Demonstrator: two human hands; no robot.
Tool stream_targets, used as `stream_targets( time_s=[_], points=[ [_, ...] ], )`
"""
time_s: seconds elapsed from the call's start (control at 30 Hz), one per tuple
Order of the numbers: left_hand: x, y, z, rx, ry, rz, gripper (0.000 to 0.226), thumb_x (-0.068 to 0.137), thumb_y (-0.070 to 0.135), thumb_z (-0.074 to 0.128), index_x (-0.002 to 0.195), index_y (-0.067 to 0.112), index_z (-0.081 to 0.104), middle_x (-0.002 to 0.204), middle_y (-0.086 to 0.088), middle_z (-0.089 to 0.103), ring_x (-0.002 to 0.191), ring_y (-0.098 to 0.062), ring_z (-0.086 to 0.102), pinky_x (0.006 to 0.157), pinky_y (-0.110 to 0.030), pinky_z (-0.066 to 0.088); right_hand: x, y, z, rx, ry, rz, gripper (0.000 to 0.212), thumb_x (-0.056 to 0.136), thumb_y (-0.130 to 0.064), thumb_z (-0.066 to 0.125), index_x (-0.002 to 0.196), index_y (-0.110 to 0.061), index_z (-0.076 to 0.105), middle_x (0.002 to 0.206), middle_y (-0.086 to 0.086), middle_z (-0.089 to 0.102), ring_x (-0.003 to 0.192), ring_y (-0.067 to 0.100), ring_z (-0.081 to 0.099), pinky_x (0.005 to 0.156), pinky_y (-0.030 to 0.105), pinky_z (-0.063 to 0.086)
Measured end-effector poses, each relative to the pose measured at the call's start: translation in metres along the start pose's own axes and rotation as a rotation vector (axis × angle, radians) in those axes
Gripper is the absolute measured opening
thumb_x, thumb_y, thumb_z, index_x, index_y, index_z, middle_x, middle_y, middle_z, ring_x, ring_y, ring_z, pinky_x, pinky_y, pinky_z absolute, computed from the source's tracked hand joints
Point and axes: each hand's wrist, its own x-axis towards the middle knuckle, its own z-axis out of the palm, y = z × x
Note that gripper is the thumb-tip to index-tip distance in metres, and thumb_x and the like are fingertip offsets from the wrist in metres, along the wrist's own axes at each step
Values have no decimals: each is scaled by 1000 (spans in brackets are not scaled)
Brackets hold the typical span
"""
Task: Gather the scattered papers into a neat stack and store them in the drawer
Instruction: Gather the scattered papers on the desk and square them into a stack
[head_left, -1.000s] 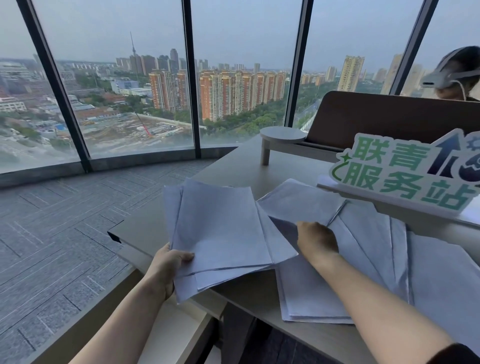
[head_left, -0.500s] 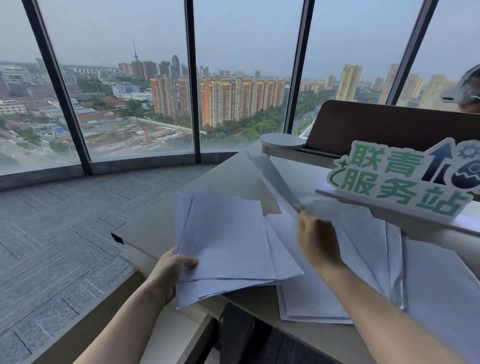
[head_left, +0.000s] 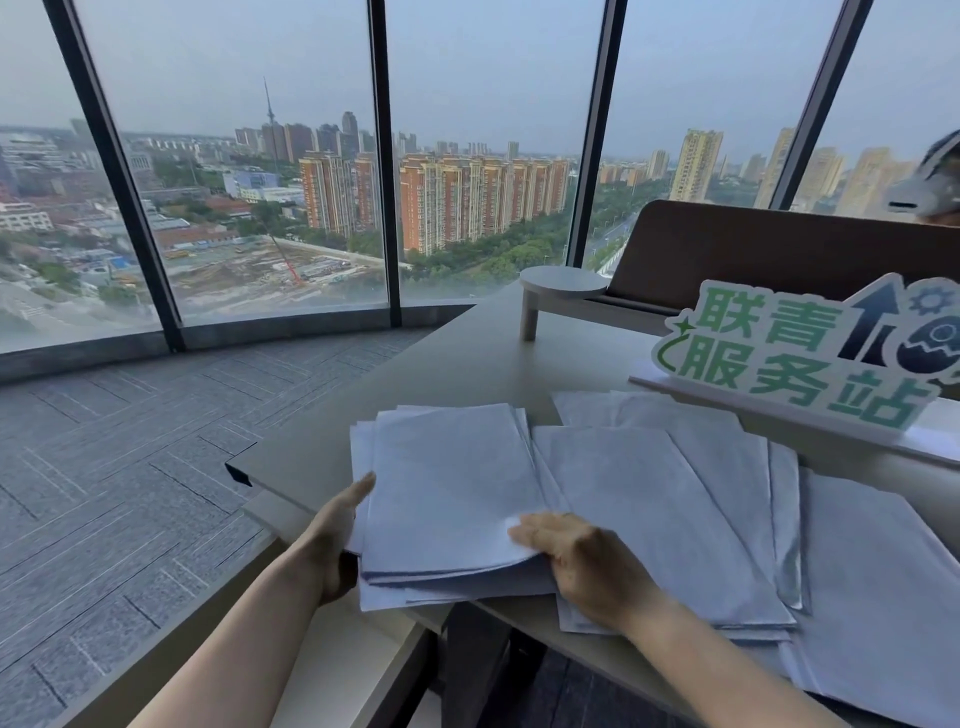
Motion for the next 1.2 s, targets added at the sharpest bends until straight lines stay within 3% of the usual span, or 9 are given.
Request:
stream_targets(
  time_s=[0.17,0.33,0.5,0.6,0.7,0.8,0.87,0.97,1.2],
  points=[
    [-5,2,6,203,-14,67,44,70,-6,64,113,2,59,101,-21,71,86,-38,67,70,-39,55,0,-9,-12,137,-324,106,55,84,-56,44,131,-33,57,145,-14,48,137,4,36,111,25,33],
    [0,-7,9,199,5,253,45,70,-15,60,111,3,61,96,-17,73,86,-36,68,77,-39,54,17,-2,-18,385,43,604,52,90,-38,58,138,-19,50,143,-2,50,132,15,46,110,30,35],
    [-9,-9,22,168,21,444,42,56,6,66,98,8,65,92,-14,72,78,-26,64,71,-35,54,47,14,-40,697,116,911,72,92,-39,60,150,-9,29,147,12,43,132,27,45,105,34,36],
    [-15,-6,34,108,-21,571,41,58,12,74,98,10,66,87,-8,72,76,-23,64,71,-35,55,61,17,-54,798,183,924,60,90,-40,63,139,-9,47,142,9,50,128,28,49,107,41,40],
    [-18,-2,50,86,-21,687,21,77,4,74,95,9,66,81,-3,73,73,-18,65,67,-29,57,70,12,-68,946,387,825,29,85,-25,68,101,-1,65,102,18,69,91,28,65,79,38,52],
    [-19,2,62,161,12,760,10,83,-1,67,87,8,68,70,5,74,64,-8,67,60,-21,56,73,0,-74,874,563,703,50,80,-38,66,92,8,51,93,32,58,72,28,56,63,45,48],
    [-17,1,65,223,41,765,9,78,3,74,83,9,71,68,5,74,64,-8,67,62,-22,56,66,-5,-69,823,526,659,50,83,-45,63,95,2,52,95,28,59,81,37,61,71,52,51],
    [-11,-5,59,246,50,727,13,75,5,76,87,9,72,74,2,76,72,-12,69,64,-21,57,48,-9,-55,949,381,666,22,94,-27,60,114,-18,60,108,1,69,100,16,66,90,39,54],
    [0,-24,56,333,96,701,2,82,1,70,80,1,70,69,4,69,73,-15,60,64,-21,50,35,-21,-29,791,339,655,19,98,-20,53,117,-19,56,111,-7,67,101,6,63,89,27,50]
  ],
)
